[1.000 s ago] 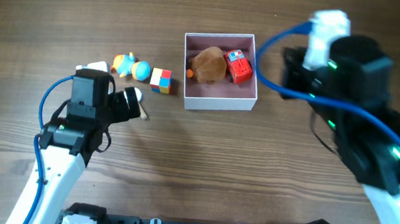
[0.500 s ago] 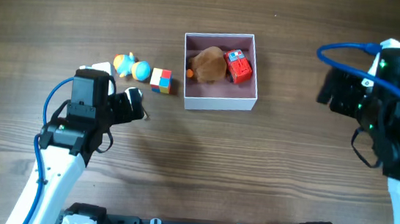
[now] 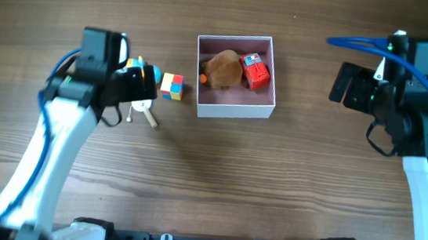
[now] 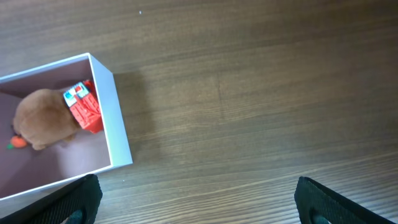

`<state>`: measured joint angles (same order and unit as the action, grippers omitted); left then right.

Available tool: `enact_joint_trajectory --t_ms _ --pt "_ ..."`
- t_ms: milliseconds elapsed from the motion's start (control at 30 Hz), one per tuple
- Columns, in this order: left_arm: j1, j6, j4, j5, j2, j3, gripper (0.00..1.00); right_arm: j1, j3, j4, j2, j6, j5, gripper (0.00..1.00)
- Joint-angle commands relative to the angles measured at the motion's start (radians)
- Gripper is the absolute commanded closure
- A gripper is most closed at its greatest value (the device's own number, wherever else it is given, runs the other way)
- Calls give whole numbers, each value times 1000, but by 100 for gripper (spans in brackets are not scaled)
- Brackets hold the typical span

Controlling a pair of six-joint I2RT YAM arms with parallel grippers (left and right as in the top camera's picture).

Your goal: Pack container

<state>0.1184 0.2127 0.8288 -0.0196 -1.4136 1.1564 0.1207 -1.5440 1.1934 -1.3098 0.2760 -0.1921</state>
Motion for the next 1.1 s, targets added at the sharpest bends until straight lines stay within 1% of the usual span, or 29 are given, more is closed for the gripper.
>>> enact_joint_trajectory --t_ms 0,100,233,367,433,667,1000,1067 --pt "31 -53 -18 -17 -125 42 5 -4 4 -3 -31 13 -18 0" --pt "58 -92 -75 -17 -170 45 5 -4 4 -3 -52 13 -18 0" --pt "106 -143 -146 -8 -192 44 10 -4 4 -3 -74 13 -18 0" --pt "138 -150 -241 43 -219 44 9 -4 4 -3 -92 13 -18 0" --pt "145 -149 -274 43 -248 45 9 -4 4 -3 -97 13 -18 0" --pt "170 -149 -337 43 -365 44 9 -4 4 -10 -98 15 -18 0" --pt "174 -149 -364 43 -437 44 7 -4 4 -11 -98 15 -18 0" --pt "174 -149 -372 43 -439 44 10 -4 4 -11 -98 15 -18 0"
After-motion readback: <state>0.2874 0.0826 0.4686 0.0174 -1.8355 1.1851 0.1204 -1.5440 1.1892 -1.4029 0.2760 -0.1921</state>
